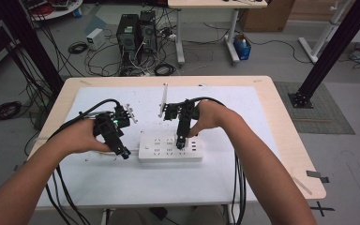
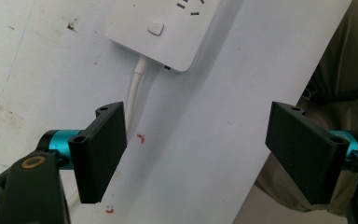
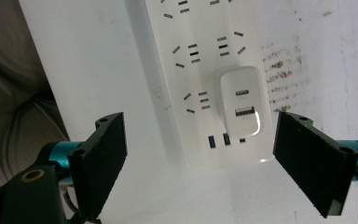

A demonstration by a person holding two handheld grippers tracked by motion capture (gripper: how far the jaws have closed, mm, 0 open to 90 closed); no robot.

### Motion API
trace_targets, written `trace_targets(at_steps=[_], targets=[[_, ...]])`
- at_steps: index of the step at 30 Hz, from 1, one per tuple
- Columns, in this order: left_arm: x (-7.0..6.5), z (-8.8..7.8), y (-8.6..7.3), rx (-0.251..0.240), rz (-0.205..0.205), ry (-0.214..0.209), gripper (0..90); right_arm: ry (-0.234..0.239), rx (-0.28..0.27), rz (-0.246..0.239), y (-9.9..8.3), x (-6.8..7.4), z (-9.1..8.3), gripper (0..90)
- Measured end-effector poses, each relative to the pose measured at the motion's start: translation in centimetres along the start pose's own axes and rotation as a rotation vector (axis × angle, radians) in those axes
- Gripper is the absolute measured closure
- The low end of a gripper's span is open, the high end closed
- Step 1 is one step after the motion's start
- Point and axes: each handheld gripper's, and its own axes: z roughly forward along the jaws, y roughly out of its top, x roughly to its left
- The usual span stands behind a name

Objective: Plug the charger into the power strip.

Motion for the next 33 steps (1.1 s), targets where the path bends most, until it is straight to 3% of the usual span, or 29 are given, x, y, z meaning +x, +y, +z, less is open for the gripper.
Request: trace_targets(at_steps=[4, 11, 24, 33], targets=[[-0.1, -0.3, 0.0, 0.004, 0.0, 0.001, 20.7, -0.003, 0.001, 0.012, -0.3, 0.2, -0.6, 16.9], [0.4, -1.6, 0.1, 0.0, -0.023, 0.015, 20.7, -0.031, -0.003, 0.106, -1.6, 0.9, -2.9, 17.0], [1.0, -3.7, -0.1, 0.013, -0.031, 0.038, 20.7, -0.075, 0.014, 0.217, -6.1, 1.9, -5.5, 16.9], [0.4, -4.9, 0.4, 0.017, -0.024, 0.05, 20.6, -0.1, 0.006, 0.234, -8.4, 2.2, -6.2, 16.9]])
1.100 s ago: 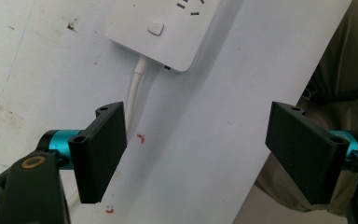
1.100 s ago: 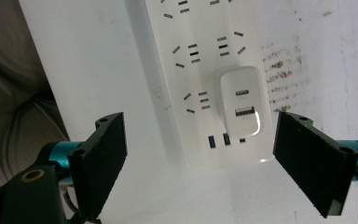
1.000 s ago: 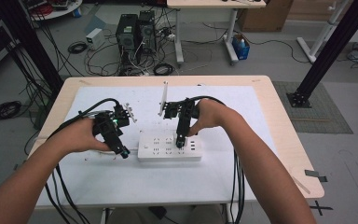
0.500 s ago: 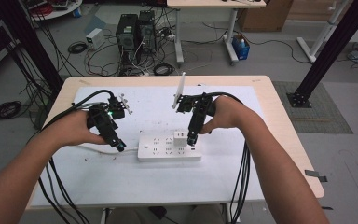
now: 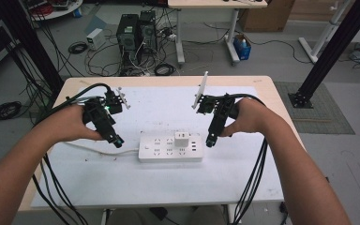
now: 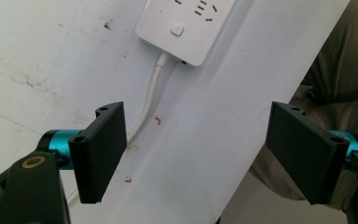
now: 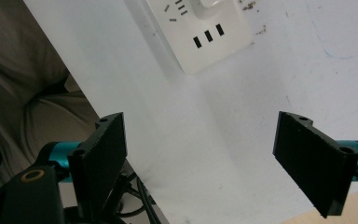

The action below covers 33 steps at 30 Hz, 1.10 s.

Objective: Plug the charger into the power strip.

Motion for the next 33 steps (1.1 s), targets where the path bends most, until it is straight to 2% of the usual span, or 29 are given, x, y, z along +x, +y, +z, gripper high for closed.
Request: trace_targets(at_steps=[2, 7, 18, 19, 21, 24, 26, 29, 33], targets=[[-0.11, -0.11, 0.12, -0.007, -0.003, -0.001, 20.7, 0.002, 0.009, 0.017, -0.3, 0.0, 0.0, 16.9], [-0.2, -0.01, 0.24, 0.005, -0.005, 0.0, 20.7, 0.004, -0.008, 0.033, -0.82, -0.17, 0.12, 16.9], [-0.36, -0.17, 0.44, 0.011, 0.002, 0.004, 20.7, 0.013, -0.012, 0.021, -0.73, -0.38, 0.47, 16.9], [-0.4, -0.14, 0.47, 0.011, 0.003, 0.005, 20.7, 0.016, -0.008, 0.031, -0.7, -0.28, 0.43, 16.9], [-0.46, -0.1, 0.53, 0.014, 0.01, 0.004, 20.6, 0.014, -0.013, 0.019, -0.77, -0.38, 0.48, 16.9], [-0.48, -0.13, 0.62, 0.012, 0.012, -0.002, 20.7, 0.02, -0.012, 0.04, -0.82, -0.34, 0.34, 16.9], [-0.51, -0.16, 0.68, 0.01, 0.008, 0.001, 20.7, 0.016, -0.019, 0.025, -0.93, -0.51, 0.38, 16.9], [-0.64, -0.16, 0.75, 0.007, 0.009, 0.001, 20.7, 0.01, -0.005, 0.033, -1.0, -0.45, 0.44, 16.9], [-0.76, -0.25, 0.79, 0.01, 0.015, 0.005, 20.7, 0.013, -0.015, 0.03, -1.03, -0.4, 0.39, 16.9]])
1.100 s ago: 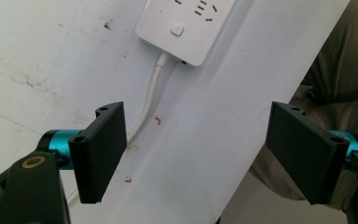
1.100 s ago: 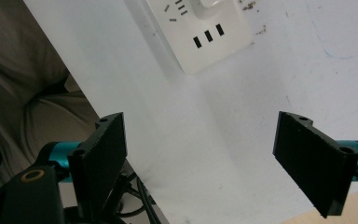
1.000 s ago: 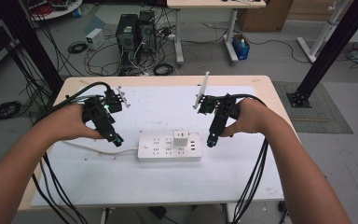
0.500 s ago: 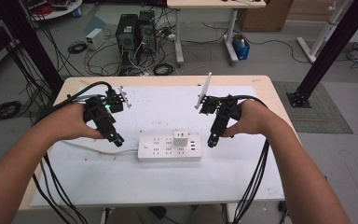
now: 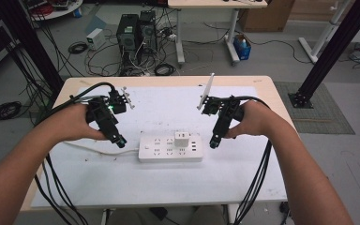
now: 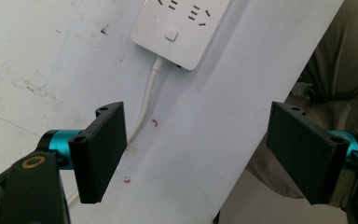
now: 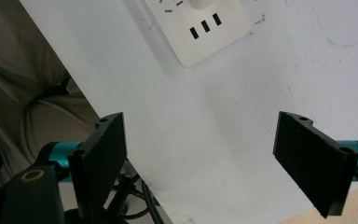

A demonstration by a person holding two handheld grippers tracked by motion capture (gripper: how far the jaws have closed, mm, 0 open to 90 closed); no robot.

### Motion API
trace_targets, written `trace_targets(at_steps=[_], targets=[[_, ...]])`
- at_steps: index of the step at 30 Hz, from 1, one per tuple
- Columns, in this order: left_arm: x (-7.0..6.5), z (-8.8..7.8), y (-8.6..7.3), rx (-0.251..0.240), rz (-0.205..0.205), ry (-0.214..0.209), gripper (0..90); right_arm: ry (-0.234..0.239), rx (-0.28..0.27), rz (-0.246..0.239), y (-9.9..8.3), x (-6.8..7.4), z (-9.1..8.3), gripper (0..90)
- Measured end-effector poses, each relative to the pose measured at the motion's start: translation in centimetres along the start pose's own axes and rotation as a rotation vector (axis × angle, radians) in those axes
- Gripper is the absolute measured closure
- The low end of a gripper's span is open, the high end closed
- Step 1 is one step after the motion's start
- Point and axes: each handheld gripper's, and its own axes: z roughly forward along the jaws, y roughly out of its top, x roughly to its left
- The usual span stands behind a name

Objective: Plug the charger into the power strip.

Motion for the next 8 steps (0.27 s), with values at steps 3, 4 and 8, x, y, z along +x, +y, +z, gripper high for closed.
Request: trace_targets(at_steps=[3, 4, 8], targets=[[-0.08, -0.11, -0.09, -0.003, -0.002, 0.001, 20.7, 0.0, 0.001, 0.005, -0.01, 0.08, -0.05, 16.9], [-0.09, -0.16, -0.13, -0.005, -0.003, 0.002, 20.7, -0.001, 0.002, 0.004, -0.03, 0.08, -0.05, 16.9], [-0.01, -0.35, -0.36, -0.009, -0.007, 0.004, 20.7, -0.005, -0.005, 0.008, -0.13, 0.09, -0.12, 16.9]])
